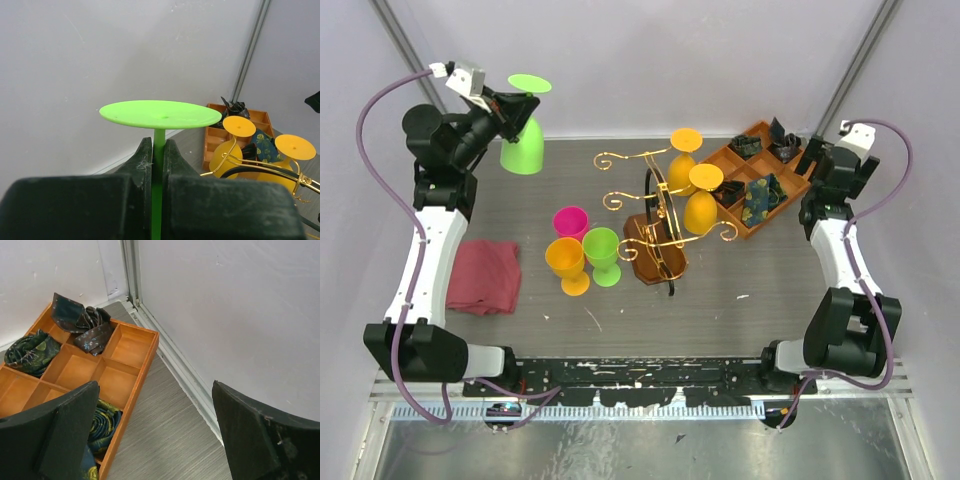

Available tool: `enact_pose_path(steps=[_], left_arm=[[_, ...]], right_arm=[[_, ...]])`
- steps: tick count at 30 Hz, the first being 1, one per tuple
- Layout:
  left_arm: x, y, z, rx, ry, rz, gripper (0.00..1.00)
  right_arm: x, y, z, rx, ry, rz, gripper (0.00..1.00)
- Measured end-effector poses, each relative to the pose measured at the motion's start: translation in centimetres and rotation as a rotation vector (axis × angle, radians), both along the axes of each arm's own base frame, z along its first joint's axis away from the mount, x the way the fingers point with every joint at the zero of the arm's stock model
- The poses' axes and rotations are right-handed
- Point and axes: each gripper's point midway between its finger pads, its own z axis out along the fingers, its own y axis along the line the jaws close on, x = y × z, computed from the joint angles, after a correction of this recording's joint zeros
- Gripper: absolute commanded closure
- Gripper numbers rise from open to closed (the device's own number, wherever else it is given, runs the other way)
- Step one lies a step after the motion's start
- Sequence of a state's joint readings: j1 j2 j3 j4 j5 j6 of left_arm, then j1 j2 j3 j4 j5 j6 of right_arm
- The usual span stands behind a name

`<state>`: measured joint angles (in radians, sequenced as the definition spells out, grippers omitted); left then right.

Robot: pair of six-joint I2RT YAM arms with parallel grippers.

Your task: Place the wine glass upside down on the wine glass rack

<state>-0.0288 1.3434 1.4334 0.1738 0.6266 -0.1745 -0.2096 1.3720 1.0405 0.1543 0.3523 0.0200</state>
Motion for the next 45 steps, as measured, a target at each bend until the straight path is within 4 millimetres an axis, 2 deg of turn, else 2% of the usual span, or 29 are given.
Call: enact_pose_path(steps=[2, 4, 10, 14, 17, 23, 27, 30, 35, 43, 45], left_arm=[[0.0, 0.0, -0.2, -0.004, 0.004, -0.001, 1.00], [-0.1, 0.0, -0.7, -0.008, 0.012, -0.002, 1.00], [0.4, 0.0, -3.6, -0.030, 0.059, -0.004, 1.00], [1.1, 0.9, -5.8, -0.067, 0.071, 0.022, 1.00], [2.0, 2.2, -7.1, -0.115, 0.066, 0.060, 1.00], [5.1, 5.1, -8.9, -0.236, 0.022, 0.136, 1.00], [6.5, 5.6, -11.9, -0.301, 0.055, 0.148, 1.00], [6.8, 5.5, -13.5, -0.320, 0.064, 0.141, 1.00], [6.2, 4.5, -15.3, -0.323, 0.008, 0.127, 1.00], [5.2, -2.2, -19.4, -0.217, -0.022, -0.023, 1.00], [4.6, -3.5, -19.9, -0.188, -0.034, -0.048, 1.00]], right_arm=[[-0.1, 0.1, -0.4, 0.011, 0.003, 0.000, 0.00], [-0.1, 0.2, 0.0, 0.012, -0.013, 0.004, 0.00], [-0.8, 0.5, 2.7, -0.002, -0.084, 0.015, 0.00], [-1.6, 0.7, 4.5, -0.013, -0.126, 0.020, 0.00], [-2.1, 0.9, 5.7, -0.021, -0.151, 0.025, 0.00], [-2.8, 1.5, 7.5, -0.030, -0.195, 0.049, 0.00], [-3.1, 1.7, 8.4, -0.040, -0.213, 0.062, 0.00], [-3.2, 1.9, 9.0, -0.044, -0.225, 0.072, 0.00], [-3.3, 2.2, 9.5, -0.047, -0.235, 0.091, 0.00], [-3.3, 2.6, 9.8, -0.051, -0.240, 0.112, 0.00], [-3.4, 2.6, 9.9, -0.056, -0.241, 0.113, 0.00]])
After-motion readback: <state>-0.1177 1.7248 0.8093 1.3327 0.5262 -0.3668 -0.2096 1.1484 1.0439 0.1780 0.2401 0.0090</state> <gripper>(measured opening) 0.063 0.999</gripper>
